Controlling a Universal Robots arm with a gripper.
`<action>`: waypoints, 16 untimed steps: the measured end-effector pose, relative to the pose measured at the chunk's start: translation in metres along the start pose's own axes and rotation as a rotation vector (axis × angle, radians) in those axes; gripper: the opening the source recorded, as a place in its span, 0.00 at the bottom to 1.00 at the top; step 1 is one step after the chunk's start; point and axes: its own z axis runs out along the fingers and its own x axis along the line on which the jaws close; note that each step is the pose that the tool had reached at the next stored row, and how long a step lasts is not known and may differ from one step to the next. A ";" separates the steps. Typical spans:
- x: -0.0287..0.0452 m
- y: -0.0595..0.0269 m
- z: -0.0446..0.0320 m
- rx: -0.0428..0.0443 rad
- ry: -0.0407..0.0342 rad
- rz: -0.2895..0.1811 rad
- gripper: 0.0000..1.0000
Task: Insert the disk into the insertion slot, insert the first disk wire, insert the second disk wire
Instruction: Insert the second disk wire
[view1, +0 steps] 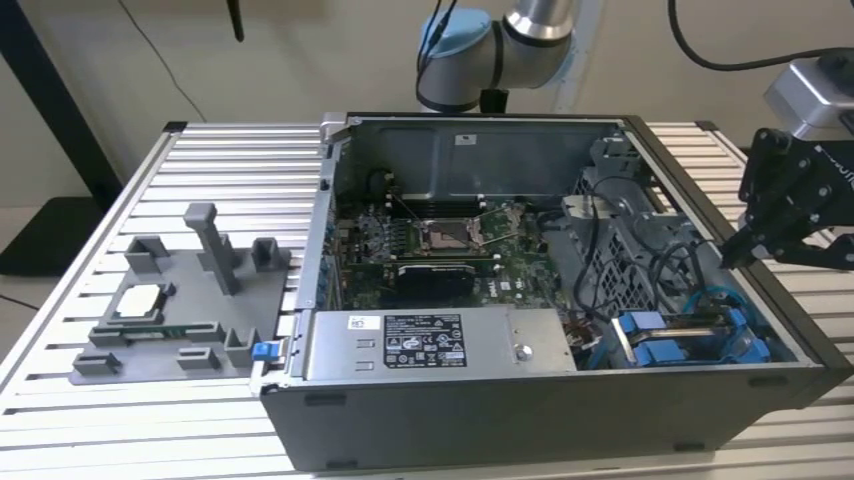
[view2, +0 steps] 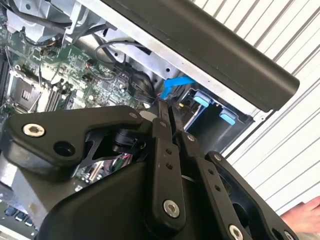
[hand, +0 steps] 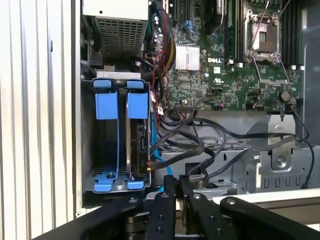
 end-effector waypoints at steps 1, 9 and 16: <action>-0.0001 0.0008 -0.0004 0.0000 0.0000 0.000 0.00; 0.0004 0.0093 -0.0013 0.0007 0.0002 0.000 0.00; 0.0008 0.0279 -0.0021 0.0019 0.0002 0.000 0.00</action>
